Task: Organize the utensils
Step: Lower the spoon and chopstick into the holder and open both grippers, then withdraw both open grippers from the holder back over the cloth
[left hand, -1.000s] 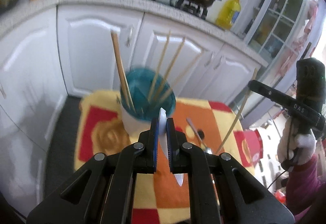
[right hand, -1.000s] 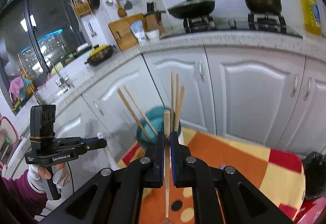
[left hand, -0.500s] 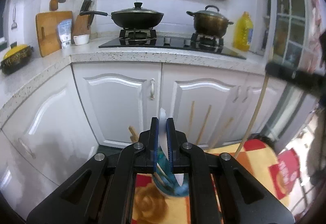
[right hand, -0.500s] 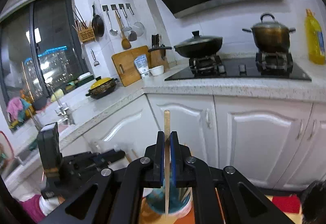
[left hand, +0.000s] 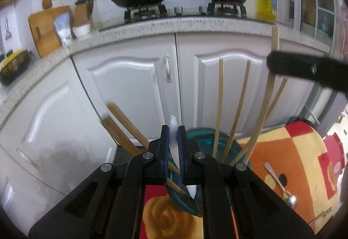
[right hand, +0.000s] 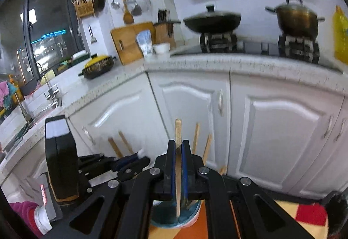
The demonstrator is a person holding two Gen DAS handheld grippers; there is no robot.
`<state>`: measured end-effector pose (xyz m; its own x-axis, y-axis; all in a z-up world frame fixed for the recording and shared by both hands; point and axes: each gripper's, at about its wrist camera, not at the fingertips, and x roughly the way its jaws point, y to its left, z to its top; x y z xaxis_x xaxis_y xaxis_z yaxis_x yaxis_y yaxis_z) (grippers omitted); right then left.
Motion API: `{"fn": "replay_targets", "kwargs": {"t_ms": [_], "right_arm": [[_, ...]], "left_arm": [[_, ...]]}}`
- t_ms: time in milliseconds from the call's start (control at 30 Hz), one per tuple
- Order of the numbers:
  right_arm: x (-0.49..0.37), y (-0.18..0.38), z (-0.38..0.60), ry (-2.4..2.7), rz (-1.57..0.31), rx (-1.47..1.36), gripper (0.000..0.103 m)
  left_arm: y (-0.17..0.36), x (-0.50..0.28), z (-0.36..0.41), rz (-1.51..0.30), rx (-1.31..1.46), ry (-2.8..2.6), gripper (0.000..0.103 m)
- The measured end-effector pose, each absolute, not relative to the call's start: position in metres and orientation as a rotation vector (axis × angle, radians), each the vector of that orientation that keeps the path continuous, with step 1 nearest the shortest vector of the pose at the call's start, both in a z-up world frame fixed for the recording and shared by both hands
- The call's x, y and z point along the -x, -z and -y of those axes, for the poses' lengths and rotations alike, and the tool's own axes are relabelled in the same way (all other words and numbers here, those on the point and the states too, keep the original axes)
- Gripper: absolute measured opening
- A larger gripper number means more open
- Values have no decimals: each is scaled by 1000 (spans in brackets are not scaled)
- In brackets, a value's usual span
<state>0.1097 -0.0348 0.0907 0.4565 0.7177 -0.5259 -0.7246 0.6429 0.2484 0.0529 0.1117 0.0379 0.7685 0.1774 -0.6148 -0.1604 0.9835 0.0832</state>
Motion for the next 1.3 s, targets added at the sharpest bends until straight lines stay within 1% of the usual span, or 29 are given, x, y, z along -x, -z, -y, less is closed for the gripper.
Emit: {"fn": "replay_targets", "kwargs": {"t_ms": [200,300,367,400,433,467,500,533,767,900,933,1300], "right_arm": [[-108,-55,34,-917,-737,27,5],[-112,-50,41,-916,-773,-10,5],[-114,-49,49,-917,-790,-67,8],[-117,-48,55,-916,-803,-100,18],[-119,-47,60,-912,-816,-128,33],[-120,-47,63,-907,-823,-144,37],[-119,-47,68,-901,-826,-158,38],[-119,-46,72,-895,-829,-161,38],[-105,-47,90,-872,-837,-114,38],[-94,-49,96,-864,-822,-69,38],[-92,-48,97,-862,-823,-60,38],[-69,-34,108,-827,-848,23,38]], "left_arm": [[-18,-56,-111,-722,18,-181,6],[-20,-53,-116,-731,75,-174,7],[-26,-50,-118,-727,110,-167,7],[-30,-48,-120,-722,124,-163,10],[-34,-46,-120,-716,133,-158,17],[-37,-44,-120,-712,137,-159,22],[-40,-40,-119,-704,142,-158,29],[-43,-38,-119,-701,146,-155,30],[-52,-19,-113,-701,152,-158,31],[-52,-9,-106,-698,145,-158,41],[-52,-7,-103,-699,143,-156,42],[-45,14,-84,-708,124,-159,43]]}}
